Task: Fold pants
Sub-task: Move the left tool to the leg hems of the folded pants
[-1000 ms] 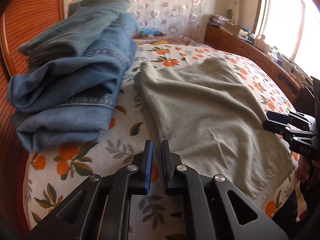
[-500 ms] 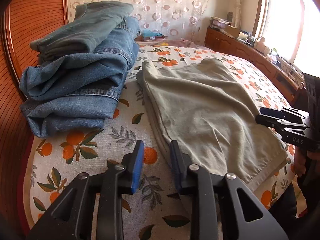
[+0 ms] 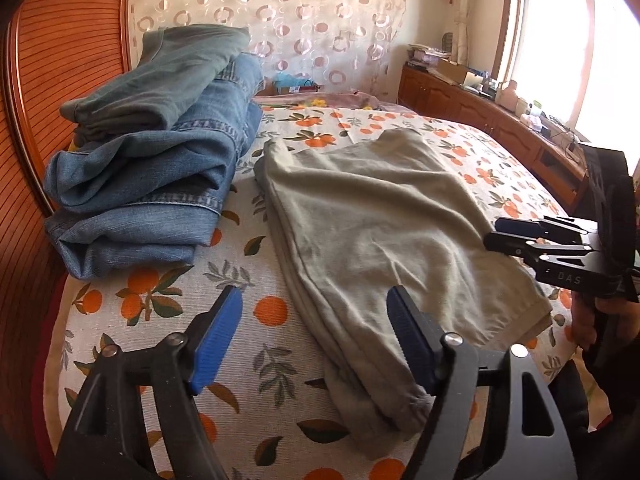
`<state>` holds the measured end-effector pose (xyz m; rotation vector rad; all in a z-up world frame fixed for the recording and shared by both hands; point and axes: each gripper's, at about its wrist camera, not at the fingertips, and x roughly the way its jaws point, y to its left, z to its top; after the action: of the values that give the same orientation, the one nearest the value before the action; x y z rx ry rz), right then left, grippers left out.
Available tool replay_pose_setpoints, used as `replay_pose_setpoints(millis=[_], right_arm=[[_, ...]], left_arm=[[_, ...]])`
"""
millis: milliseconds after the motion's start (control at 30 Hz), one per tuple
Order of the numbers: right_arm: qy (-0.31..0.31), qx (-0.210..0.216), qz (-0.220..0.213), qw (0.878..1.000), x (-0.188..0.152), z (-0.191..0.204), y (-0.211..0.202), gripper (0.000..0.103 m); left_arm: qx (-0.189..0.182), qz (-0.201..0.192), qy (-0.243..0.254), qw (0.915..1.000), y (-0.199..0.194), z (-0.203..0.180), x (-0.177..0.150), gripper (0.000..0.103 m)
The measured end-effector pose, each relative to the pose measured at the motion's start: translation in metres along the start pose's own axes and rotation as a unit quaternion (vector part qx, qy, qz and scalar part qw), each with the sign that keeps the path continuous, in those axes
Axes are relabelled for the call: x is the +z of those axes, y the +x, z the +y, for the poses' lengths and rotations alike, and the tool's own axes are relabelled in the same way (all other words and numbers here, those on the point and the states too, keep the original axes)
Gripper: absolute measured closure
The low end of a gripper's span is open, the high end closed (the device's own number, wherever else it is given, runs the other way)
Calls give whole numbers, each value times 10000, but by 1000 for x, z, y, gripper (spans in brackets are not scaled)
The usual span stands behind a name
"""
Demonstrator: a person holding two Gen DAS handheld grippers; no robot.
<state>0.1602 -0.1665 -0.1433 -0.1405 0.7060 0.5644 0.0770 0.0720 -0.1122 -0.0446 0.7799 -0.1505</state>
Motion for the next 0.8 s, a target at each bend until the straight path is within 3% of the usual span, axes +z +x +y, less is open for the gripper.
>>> replay_pose_setpoints(millis=[233,467,633,800], right_arm=[[4,-172,18,9999,0,1,-5,61],[-10,70,-46,10000,-19,22,-37,60],[-100,21,22,9999,-32,34,-46,60],[-112,-225,18,9997,-37,37,-50,60]], left_arm=[[-53,57,9,10000,-3,-9,-3,27],[-151,163,-29,9997,-11,-14,-21,27],[-104,270,-69,9996,-13,-13,-34,28],[-210,322,-102,9992,-14,-16,-42,42]])
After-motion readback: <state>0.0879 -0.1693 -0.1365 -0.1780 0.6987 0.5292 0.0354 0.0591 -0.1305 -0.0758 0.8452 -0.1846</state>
